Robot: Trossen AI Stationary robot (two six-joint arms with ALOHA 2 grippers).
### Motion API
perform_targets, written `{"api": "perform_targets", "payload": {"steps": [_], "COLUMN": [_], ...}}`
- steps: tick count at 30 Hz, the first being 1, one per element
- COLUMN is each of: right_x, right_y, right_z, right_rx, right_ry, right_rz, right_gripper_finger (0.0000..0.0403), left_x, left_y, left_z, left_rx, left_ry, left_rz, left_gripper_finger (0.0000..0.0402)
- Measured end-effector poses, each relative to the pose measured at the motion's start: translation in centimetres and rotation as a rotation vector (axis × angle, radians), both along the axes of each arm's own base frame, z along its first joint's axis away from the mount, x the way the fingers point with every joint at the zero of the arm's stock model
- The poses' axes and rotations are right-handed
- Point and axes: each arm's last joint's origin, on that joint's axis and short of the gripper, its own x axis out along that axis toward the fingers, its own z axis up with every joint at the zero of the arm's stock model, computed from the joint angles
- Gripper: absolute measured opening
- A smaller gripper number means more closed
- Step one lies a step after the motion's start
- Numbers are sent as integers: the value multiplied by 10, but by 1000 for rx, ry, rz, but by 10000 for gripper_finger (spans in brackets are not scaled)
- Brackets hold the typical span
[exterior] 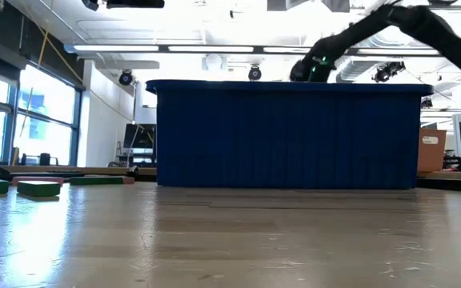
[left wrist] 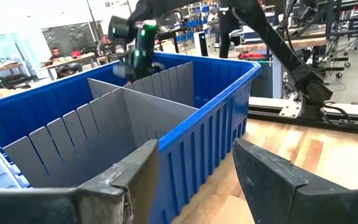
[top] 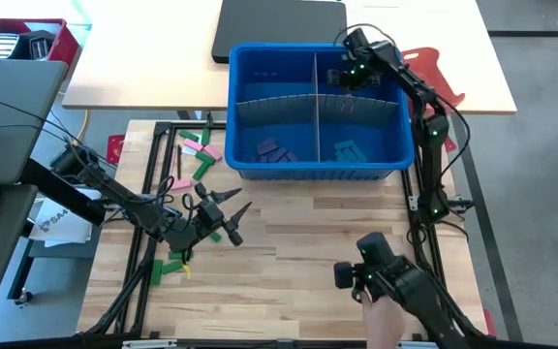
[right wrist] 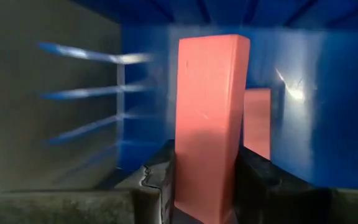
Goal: Sort blocks
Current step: Put the pink block into the blue bin with the other pink block, then put the pink block into the top right of the blue bin
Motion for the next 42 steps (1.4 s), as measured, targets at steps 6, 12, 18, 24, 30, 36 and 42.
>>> {"api": "perform_targets", "payload": {"steps": [6, 12, 18, 24, 30, 36, 42], "right_x": [3, 1, -2, -4, -2, -2, -3], "right_y": [-5, -3, 0, 3, 2, 7, 39], "right_z": [-24, -48, -72, -89, -86, -40, 32], "right_rx": [62, 124, 170, 185, 158, 22, -213], "right_ry": [70, 141, 178, 196, 199, 153, 193], "right_rz": [10, 9, 3, 5, 52, 102, 177], "right_gripper_finger": [103, 103, 103, 123, 170, 176, 178], "left_x": [0, 0, -1, -1, -1, -2, -15], "left_y": [0, -1, -1, -1, -1, -4, -9], "left_z": [0, 0, 0, 0, 0, 3, 17], "left_rx": [0, -16, -22, -26, -27, -33, -55], "left_ry": [-1, -14, -19, -22, -23, -30, -74], "left_rz": [0, -3, -4, -4, -3, -54, -147], "left_gripper_finger": [200, 200, 200, 200, 200, 200, 200]}}
